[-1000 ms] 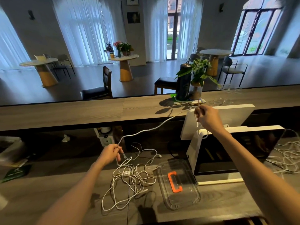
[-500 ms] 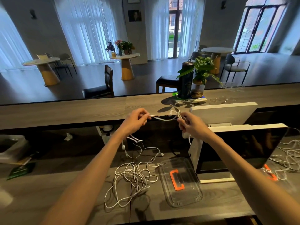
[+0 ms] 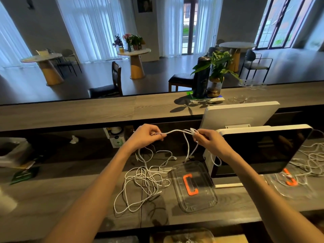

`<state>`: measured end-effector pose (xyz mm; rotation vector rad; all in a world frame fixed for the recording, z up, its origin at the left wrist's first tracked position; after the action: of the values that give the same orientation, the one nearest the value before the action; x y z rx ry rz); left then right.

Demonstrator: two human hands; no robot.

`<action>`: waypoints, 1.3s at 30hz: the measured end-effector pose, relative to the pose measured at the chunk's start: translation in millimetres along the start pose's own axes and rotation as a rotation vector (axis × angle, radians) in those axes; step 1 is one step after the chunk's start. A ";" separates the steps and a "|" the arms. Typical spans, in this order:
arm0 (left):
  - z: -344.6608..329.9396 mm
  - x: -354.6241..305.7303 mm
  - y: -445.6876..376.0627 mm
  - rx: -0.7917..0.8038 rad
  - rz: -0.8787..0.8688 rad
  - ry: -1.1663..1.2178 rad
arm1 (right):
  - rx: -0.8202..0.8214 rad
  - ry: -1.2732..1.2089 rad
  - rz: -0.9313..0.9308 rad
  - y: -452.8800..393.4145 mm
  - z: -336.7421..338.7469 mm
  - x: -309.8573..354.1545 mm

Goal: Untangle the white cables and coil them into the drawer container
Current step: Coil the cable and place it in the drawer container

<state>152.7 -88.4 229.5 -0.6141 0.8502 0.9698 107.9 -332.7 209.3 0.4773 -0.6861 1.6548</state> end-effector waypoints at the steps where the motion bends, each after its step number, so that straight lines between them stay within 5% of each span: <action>1: 1.8 14.6 6.3 0.005 0.034 -0.005 | -0.012 -0.001 -0.047 11.1 -2.7 -14.6; 5: -8.2 72.3 32.4 0.149 0.193 -0.005 | 0.072 0.030 -0.187 53.9 -40.1 -62.5; 11: -44.7 143.1 68.3 0.347 0.280 -0.375 | 0.248 0.123 -0.306 102.7 -107.0 -108.1; 14: -48.9 179.1 85.6 0.324 0.359 -0.616 | 0.280 0.217 -0.357 129.2 -122.7 -140.3; 25: -75.3 218.9 140.0 0.296 0.473 -0.107 | 0.337 0.300 -0.540 199.4 -144.9 -217.6; 29: -86.8 189.4 137.2 0.020 0.408 0.252 | 0.626 0.382 -0.516 204.6 -169.3 -209.5; 33: -110.4 153.5 137.0 -0.001 0.322 0.267 | 0.803 0.524 -0.502 199.3 -173.6 -181.4; 36: -123.3 121.4 138.8 0.002 0.224 0.209 | 0.670 0.594 -0.426 179.0 -166.7 -147.5; 39: -125.5 93.2 142.5 -0.022 0.142 0.214 | 0.165 0.275 -0.266 152.1 -149.3 -98.1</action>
<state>11.1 -79.6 72.5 -0.6923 1.0852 1.0552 -12.8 -320.7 8.4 0.4274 -0.2714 1.4927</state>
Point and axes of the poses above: each hand's wrist, its own y-axis away from the middle knuckle, its own z-axis out of the back of the hand, x = y × z, the point moved 7 cm from there along -y, towards the middle knuckle, and after that the axes turned 12 degrees about y, right-handed, at the moved point
